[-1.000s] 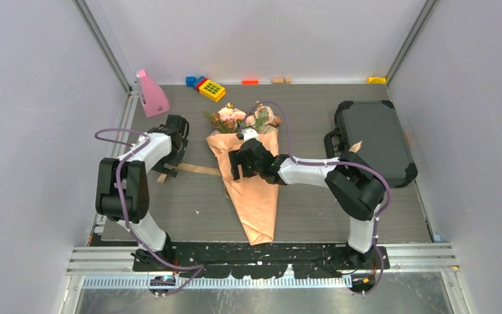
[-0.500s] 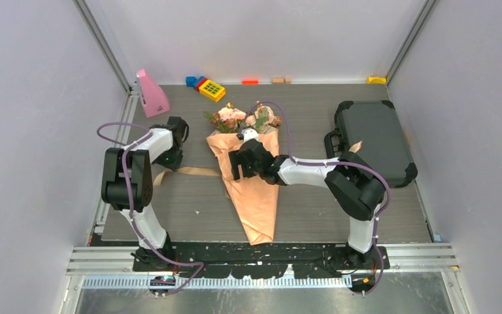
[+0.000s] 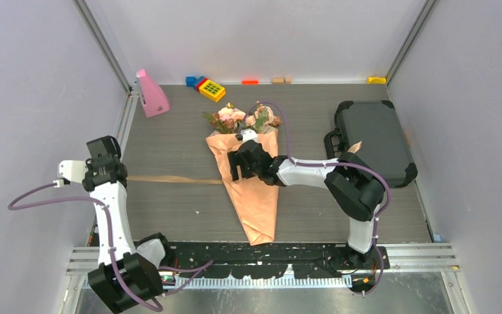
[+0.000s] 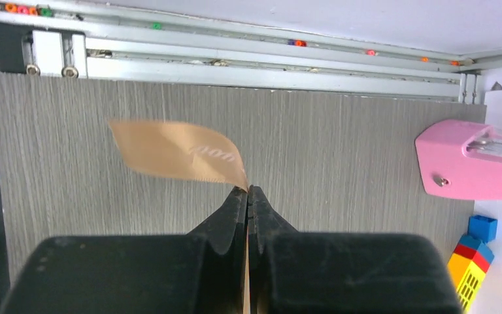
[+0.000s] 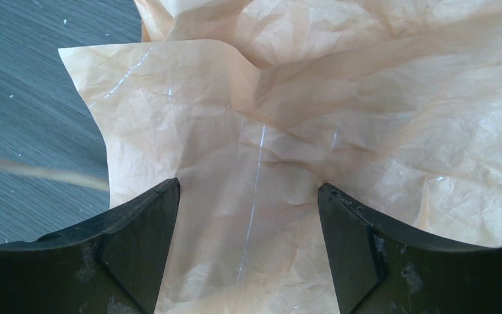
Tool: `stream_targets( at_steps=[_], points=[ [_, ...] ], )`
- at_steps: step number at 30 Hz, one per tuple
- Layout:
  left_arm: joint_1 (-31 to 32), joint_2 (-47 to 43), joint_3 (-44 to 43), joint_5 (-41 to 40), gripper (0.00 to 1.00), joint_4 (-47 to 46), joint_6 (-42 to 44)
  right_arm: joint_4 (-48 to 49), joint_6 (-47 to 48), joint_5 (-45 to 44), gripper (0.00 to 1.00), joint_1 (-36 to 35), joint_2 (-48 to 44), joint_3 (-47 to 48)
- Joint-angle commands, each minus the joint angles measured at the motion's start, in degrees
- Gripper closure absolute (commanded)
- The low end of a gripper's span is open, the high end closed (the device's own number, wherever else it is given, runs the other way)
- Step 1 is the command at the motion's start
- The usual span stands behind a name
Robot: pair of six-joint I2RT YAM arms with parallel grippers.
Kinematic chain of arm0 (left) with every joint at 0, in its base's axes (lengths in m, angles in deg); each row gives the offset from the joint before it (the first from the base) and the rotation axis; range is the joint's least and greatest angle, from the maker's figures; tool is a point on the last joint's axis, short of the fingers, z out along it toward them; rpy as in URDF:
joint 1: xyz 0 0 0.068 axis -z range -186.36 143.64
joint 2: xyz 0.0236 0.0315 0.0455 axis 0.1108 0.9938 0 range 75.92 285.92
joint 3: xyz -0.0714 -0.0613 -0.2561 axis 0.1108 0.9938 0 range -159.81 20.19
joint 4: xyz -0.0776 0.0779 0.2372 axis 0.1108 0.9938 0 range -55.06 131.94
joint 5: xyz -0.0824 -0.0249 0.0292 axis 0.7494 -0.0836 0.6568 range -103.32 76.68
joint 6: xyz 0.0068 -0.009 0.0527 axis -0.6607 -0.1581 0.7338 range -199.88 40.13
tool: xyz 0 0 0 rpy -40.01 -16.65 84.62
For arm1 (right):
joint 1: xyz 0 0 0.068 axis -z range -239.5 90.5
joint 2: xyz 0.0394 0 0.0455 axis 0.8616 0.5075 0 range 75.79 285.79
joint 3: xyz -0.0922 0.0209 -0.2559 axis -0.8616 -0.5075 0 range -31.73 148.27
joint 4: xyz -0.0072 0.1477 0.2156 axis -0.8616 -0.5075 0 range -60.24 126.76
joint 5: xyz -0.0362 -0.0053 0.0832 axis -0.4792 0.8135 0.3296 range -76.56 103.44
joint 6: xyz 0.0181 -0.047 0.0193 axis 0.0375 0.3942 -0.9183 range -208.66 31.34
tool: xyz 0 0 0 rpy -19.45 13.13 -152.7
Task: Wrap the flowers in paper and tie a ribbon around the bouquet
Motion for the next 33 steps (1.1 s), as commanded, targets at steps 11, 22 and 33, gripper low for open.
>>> stream_targets(
  at_steps=[11,22,33],
  points=[
    [-0.71,-4.29,7.45,53.38,1.00,-40.77,16.16,-4.76,-1.56,-1.04,0.17,-3.07,-0.24,6.00],
    [21.86,-6.66,6.85,57.72,1.00,-53.48,23.53,-9.94,-4.85,-6.91,0.11,-2.99,-7.43,5.60],
    [34.45,-0.55,11.14,59.41,1.00,-62.28,25.20,-13.97,-12.18,-17.67,0.04,2.35,-27.02,-6.27]
  ],
)
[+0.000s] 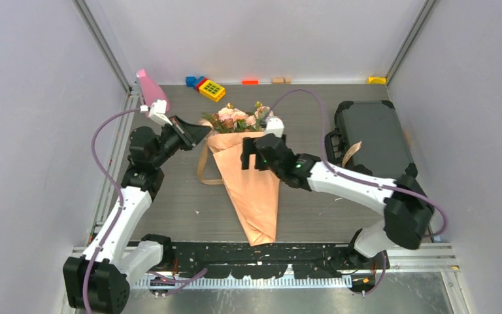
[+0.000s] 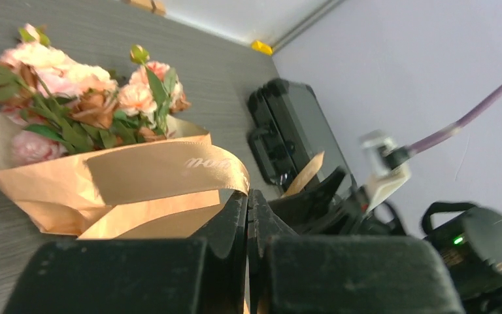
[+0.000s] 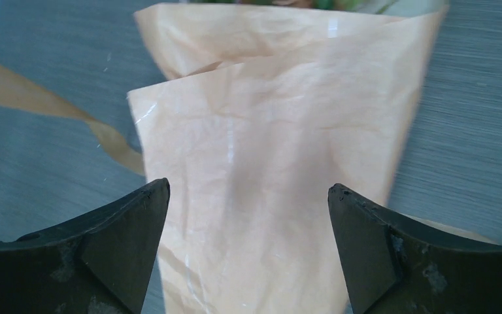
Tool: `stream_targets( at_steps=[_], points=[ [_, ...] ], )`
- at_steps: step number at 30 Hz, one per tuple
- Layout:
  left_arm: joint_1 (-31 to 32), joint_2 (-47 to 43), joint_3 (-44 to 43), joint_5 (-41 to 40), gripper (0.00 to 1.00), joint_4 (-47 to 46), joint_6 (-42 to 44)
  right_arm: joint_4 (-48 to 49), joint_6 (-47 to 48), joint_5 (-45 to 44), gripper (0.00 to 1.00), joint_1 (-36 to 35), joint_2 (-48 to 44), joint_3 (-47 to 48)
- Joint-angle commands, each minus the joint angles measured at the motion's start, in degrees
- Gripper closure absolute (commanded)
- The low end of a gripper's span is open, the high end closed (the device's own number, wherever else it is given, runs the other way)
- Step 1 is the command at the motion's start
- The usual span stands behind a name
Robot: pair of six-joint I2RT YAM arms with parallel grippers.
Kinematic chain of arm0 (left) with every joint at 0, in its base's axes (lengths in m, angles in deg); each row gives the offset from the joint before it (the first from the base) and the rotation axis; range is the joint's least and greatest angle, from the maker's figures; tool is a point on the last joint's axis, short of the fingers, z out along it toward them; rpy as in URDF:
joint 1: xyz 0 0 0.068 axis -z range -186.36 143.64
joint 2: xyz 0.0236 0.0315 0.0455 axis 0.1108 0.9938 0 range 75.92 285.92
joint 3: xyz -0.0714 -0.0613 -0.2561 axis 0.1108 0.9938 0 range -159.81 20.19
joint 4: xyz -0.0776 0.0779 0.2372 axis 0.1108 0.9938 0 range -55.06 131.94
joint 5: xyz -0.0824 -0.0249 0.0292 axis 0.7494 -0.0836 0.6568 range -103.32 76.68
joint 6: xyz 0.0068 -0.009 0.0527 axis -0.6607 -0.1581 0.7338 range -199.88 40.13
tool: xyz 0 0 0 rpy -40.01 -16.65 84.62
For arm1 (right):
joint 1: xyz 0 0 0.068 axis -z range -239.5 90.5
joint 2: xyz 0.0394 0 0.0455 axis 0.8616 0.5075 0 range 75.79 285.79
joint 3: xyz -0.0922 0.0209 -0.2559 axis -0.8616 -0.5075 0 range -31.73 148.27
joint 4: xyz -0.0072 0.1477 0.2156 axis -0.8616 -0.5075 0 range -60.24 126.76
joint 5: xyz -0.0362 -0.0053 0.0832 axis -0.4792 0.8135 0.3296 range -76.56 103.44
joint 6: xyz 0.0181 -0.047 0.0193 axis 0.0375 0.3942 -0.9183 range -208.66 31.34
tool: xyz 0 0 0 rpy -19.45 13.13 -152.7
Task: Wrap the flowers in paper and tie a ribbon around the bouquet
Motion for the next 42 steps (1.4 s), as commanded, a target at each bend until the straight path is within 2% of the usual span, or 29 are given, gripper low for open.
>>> stream_targets(
  at_steps=[1,6,11,14,18,25,31,35,38,42],
  points=[
    [3.79,2.77,1.42,1.75,1.00,-6.41,2.76,-3.90,-5.84,-9.93,0.04,5.69,-10.69,-6.86],
    [9.30,6.93,2.12,1.58,1.00,-8.42,5.84,-10.01,-8.15,-12.32,0.03,18.77,-22.83,-16.34],
    [11.99,11.00,1.87,2.77,1.00,-10.66,6.67,-12.68,-7.91,-16.22,0.04,24.59,-26.25,-19.24],
    [12.93,12.70,1.79,3.38,1.00,-11.51,7.04,-13.13,-6.53,-19.82,0.10,26.52,-23.81,-18.92],
    [13.75,14.07,1.96,4.03,1.00,-11.82,7.34,-14.43,-7.72,-23.90,0.23,28.90,-18.50,-17.91],
    [14.34,15.29,2.65,4.11,1.00,-11.55,7.92,-13.46,-9.21,-27.15,0.27,31.69,-12.08,-16.88],
    [14.35,16.76,2.62,3.85,1.00,-11.34,9.02,-11.34,-9.37,-26.03,0.30,33.84,-8.67,-16.98],
    [14.42,18.06,2.12,4.53,1.00,-11.34,9.74,-4.92,-7.75,-22.37,0.35,36.12,-6.89,-18.18],
    [14.42,18.97,1.83,5.11,1.00,-11.25,10.21,-2.11,-7.72,-20.49,0.40,37.85,-5.31,-17.80],
    [14.42,19.40,1.57,5.14,1.00,-10.66,10.97,0.40,-7.17,-19.07,0.54,38.76,-3.87,-17.67]
  ],
)
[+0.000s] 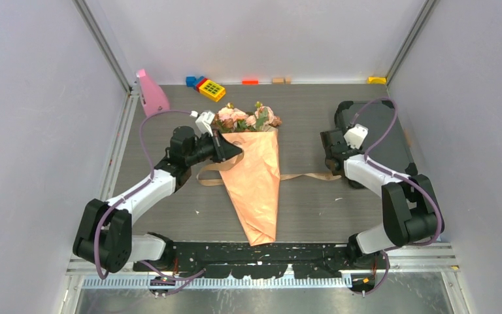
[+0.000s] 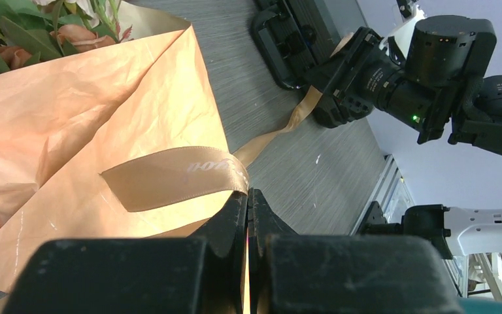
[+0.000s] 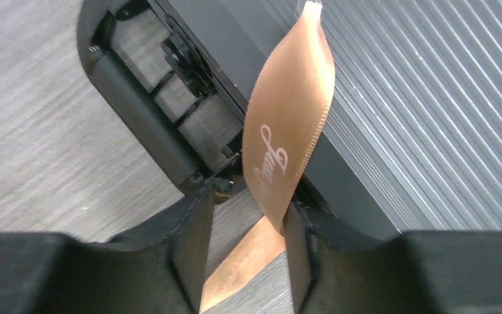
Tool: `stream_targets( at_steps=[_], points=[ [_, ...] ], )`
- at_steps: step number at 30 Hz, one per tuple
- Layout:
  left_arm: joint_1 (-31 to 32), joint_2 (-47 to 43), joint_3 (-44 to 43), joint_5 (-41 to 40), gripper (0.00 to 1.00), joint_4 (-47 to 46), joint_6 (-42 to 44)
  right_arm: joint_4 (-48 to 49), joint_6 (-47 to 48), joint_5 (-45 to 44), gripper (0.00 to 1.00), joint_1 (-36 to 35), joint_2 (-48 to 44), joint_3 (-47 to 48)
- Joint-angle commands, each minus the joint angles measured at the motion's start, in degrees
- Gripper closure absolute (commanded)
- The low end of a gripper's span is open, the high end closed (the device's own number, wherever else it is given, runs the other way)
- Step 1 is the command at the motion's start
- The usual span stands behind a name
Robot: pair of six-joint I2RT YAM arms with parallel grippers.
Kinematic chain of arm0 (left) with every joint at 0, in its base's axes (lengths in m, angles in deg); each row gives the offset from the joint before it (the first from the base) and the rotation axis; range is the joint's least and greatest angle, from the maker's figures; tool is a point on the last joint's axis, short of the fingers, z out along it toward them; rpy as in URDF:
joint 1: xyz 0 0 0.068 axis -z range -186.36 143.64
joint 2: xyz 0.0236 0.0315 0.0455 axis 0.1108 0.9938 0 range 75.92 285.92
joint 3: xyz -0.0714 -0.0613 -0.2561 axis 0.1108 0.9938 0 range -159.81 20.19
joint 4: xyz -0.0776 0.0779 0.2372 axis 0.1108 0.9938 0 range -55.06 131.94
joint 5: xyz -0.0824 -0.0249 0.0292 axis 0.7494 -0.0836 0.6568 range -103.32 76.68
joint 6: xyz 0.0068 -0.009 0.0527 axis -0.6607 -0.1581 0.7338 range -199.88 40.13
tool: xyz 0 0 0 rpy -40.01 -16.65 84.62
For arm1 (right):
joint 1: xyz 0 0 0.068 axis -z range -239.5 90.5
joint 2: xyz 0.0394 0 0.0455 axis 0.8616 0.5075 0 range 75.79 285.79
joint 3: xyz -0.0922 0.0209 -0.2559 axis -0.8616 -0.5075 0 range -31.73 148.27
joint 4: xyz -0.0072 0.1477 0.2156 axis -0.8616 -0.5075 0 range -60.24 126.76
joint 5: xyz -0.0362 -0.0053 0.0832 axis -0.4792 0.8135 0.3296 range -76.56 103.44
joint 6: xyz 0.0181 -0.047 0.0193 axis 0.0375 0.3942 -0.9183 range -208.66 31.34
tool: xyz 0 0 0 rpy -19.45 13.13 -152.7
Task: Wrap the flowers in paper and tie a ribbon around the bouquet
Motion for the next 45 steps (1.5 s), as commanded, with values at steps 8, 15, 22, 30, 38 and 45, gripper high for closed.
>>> stream_targets(
  at_steps=[8,15,22,30,38,45],
  points=[
    [0.82,1.11,-2.11,2.76,1.00,-2.19,4.63,6.14,4.78,4.82,0.99,1.50,-6.02,0.27],
    [4.43,3.34,-5.10,4.60,1.00,-2.08,9.47,11.83,9.87,40.56,0.99,-4.35,-19.23,-0.60],
    [8.83,5.04,-7.02,5.57,1.00,-4.13,12.99,18.51,8.79,54.29,0.99,-21.16,-16.65,8.19],
    [11.34,4.27,-4.35,4.34,1.00,-9.56,12.71,24.12,5.45,53.82,0.99,-27.97,-12.08,13.69],
    [11.80,1.48,-0.29,-2.27,1.00,-9.44,15.10,19.24,7.29,41.13,0.99,-28.52,-16.80,12.01],
    [11.83,6.23,-2.13,-13.40,0.96,-1.33,15.19,11.01,5.60,25.09,0.99,-28.44,-21.78,7.59]
  ],
)
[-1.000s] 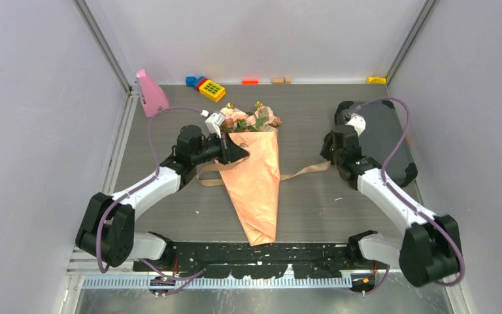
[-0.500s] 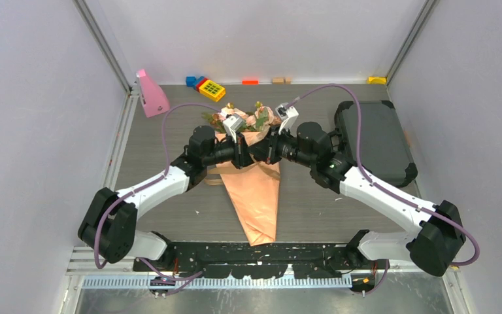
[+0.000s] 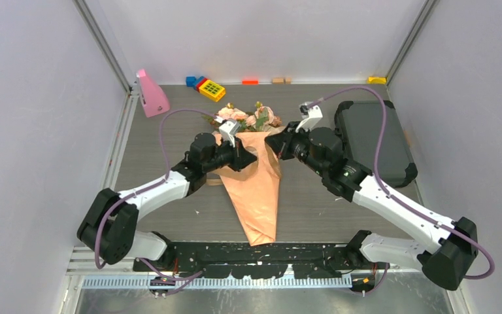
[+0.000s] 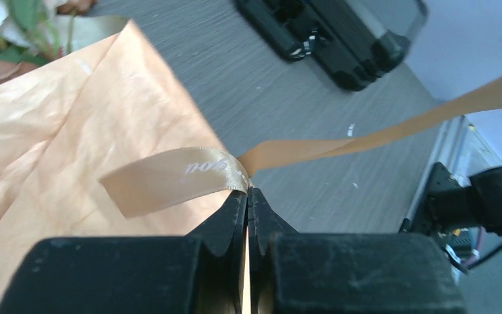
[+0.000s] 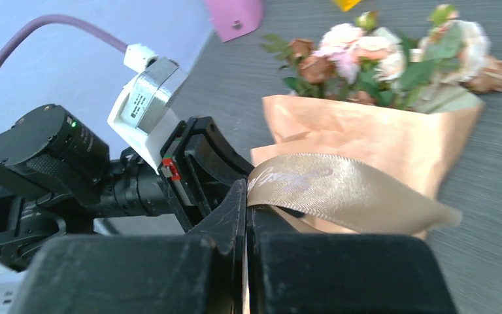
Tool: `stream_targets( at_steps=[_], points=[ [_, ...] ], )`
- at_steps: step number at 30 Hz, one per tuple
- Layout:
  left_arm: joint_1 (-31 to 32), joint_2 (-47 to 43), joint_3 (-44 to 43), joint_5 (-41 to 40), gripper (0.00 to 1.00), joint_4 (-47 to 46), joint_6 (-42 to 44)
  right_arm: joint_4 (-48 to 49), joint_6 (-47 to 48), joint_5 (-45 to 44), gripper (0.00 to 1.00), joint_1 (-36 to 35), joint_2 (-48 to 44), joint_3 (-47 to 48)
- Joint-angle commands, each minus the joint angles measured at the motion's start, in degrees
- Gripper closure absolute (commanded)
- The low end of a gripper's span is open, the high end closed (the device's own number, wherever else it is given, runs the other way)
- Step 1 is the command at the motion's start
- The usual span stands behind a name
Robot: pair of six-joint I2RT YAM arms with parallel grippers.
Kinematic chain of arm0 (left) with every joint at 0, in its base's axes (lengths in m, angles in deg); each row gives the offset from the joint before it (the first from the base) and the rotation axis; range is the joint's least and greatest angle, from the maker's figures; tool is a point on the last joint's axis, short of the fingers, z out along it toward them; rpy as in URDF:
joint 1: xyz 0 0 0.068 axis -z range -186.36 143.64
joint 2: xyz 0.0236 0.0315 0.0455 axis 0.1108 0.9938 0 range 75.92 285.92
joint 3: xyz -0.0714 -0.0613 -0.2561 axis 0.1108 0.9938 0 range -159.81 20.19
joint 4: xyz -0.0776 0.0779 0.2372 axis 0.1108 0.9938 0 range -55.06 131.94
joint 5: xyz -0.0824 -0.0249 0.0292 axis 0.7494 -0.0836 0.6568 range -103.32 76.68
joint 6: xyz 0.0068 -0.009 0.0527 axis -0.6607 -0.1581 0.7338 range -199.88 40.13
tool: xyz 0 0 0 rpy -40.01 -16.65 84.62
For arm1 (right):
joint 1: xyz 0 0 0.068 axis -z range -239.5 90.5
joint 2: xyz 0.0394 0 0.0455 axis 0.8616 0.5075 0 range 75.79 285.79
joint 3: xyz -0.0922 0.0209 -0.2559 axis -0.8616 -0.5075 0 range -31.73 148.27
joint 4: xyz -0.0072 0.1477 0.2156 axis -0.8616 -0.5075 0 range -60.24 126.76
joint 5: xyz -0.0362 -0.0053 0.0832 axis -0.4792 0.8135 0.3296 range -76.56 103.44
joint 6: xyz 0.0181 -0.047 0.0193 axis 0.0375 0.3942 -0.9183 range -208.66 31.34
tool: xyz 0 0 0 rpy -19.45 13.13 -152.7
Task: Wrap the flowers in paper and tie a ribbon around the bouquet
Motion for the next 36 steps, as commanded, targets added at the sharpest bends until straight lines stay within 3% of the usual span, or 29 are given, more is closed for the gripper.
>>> stream_targets(
  at_steps=[1,7,12,15,17,21,30,36],
  points=[
    [0.22,4.06,-2.66,-8.61,0.96,4.04,0.36,-4.12,-1.68,-13.10,0.99,-0.19,-3.29,-3.67],
    [0.26,13.38,-10.79,-10.91,0.95,9.91,-0.44,-5.87,-2.74,-16.37,0.99,-0.11,-4.08,-5.73],
    [0.41,15.95,-13.77,-8.56,0.55,14.12,0.72,-5.81,-2.82,-16.38,0.99,-0.03,-3.75,-6.53],
    [1.29,14.82,-12.62,-7.36,0.40,16.25,1.73,-5.68,-2.69,-16.35,0.99,-0.03,-3.73,-6.83],
    [2.62,13.63,-11.18,-8.05,0.37,17.80,2.77,-5.31,-2.52,-16.34,0.99,0.05,-3.73,-7.14],
    [5.94,11.58,-9.85,-11.19,0.36,22.22,6.51,-5.07,-2.36,-15.94,0.99,0.23,-3.65,-7.43],
    [8.22,14.85,-11.41,-13.78,0.38,21.09,8.48,-3.19,-2.81,-13.91,0.99,0.70,-3.36,-8.31],
    [8.47,19.43,-14.71,-14.92,0.53,21.27,8.93,-2.43,-3.27,-12.98,0.99,0.86,-3.56,-8.81]
  ],
)
